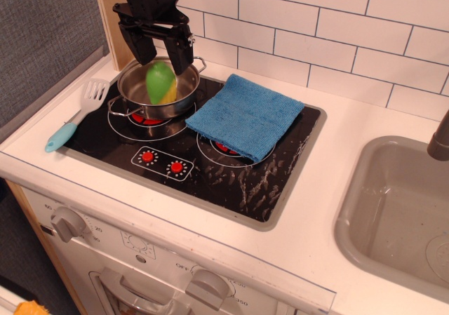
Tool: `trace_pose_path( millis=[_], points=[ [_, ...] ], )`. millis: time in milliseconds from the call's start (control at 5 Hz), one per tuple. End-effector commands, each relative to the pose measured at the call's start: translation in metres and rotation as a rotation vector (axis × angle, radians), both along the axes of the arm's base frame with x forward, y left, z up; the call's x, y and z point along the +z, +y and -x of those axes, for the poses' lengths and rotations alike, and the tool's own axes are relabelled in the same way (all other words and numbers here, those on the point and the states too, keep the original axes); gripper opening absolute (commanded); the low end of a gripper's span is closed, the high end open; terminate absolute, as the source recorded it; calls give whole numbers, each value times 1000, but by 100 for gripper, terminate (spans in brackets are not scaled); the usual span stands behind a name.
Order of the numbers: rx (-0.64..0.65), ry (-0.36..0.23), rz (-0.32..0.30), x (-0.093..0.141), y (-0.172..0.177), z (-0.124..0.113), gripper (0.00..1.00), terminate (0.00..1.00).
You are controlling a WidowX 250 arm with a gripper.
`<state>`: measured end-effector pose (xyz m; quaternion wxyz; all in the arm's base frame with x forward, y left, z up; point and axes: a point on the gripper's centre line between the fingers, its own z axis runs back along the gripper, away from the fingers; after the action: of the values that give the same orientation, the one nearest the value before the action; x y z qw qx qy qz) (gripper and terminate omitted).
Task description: Picking up the green object out of the bowl and moving to the south east of the table
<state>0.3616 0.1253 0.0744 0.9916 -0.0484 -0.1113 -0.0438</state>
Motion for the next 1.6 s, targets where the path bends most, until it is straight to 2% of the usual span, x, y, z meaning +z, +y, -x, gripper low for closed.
trace_pose_path(
  millis=[0, 400, 600, 1000, 1200, 1400],
  points=[
    [18, -25, -57, 11, 16, -13, 100, 0],
    [-17, 66, -72, -21, 5, -19, 100, 0],
    [-21, 58, -66, -22, 1, -18, 0, 0],
    [-51, -40, -97, 26, -3, -13, 0, 0],
    [-85, -106, -128, 51, -18, -4, 0, 0],
    [-146, -101, -106, 52, -47, 11, 0, 0]
  ],
)
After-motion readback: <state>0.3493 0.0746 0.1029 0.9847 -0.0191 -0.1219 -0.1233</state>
